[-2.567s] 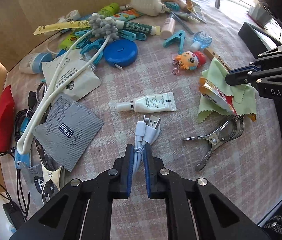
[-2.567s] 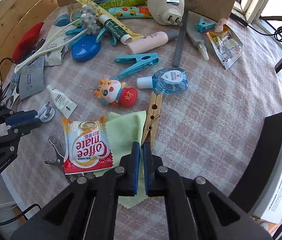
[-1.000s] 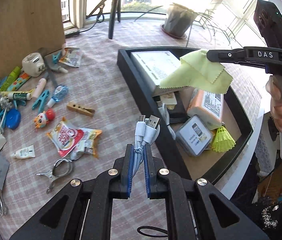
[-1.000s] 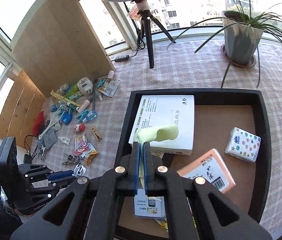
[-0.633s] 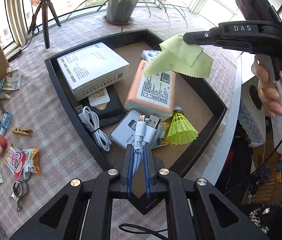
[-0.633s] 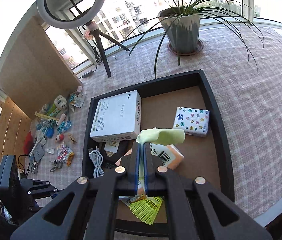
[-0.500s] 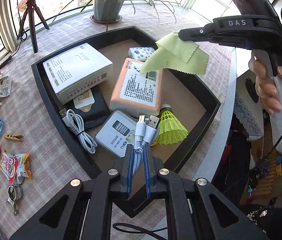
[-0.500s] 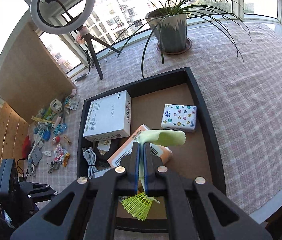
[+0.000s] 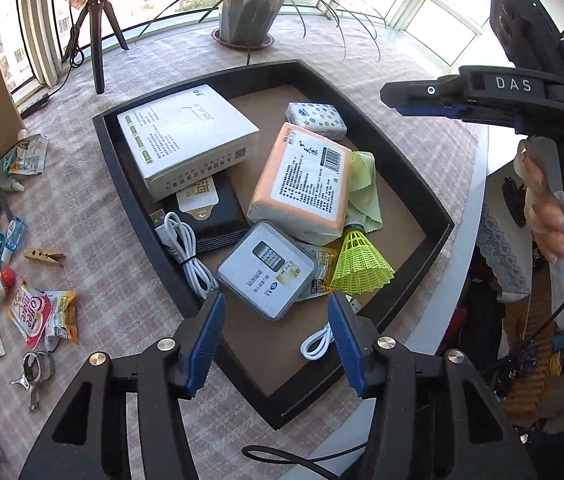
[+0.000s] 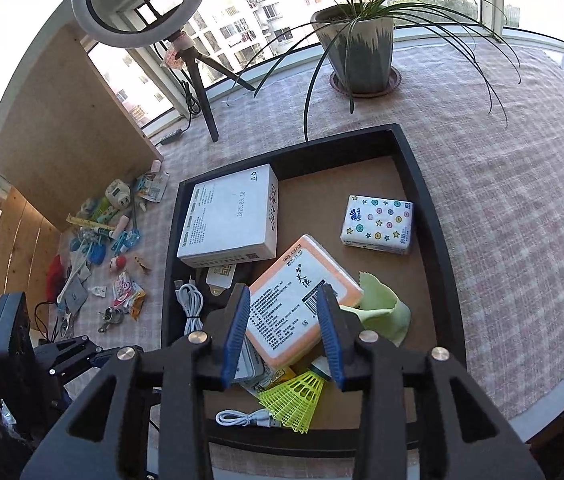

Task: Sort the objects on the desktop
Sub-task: 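Carry the green cloth and cable into the tray and open both grippers, then move both grippers back over the pile of items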

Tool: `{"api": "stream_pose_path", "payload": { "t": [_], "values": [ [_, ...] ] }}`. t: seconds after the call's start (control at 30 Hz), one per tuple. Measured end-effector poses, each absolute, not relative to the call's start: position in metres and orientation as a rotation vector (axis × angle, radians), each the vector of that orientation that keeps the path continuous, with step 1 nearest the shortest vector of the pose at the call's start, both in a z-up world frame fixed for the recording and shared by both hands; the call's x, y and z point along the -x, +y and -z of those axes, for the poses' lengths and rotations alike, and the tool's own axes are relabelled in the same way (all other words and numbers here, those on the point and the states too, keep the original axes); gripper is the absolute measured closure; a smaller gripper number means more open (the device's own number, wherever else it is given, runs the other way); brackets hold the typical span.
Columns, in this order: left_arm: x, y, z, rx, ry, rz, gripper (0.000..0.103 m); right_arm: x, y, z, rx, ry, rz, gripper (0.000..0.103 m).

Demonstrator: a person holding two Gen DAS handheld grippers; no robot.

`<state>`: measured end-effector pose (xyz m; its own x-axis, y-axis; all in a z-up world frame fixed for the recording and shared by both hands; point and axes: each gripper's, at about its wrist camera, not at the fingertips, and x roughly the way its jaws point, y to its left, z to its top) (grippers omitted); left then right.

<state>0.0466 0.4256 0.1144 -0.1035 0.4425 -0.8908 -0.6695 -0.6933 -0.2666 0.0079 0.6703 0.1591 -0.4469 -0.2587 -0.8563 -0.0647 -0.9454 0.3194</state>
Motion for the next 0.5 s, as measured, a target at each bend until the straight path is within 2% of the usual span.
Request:
{"api": "stream_pose_path", "payload": {
  "t": [0.1, 0.5],
  "values": [
    [-0.041, 0.413, -0.113, 1.430, 0.237, -1.914, 0.053, -0.004, 0.662, -0.156, -1.598, -0.452, 2.516, 0.062],
    [-0.027, 0.326, -0.106, 1.523, 0.050, -2.082, 0.055, 0.009, 0.588, -0.153, -1.629, -0.271, 2.385, 0.062]
  ]
}}
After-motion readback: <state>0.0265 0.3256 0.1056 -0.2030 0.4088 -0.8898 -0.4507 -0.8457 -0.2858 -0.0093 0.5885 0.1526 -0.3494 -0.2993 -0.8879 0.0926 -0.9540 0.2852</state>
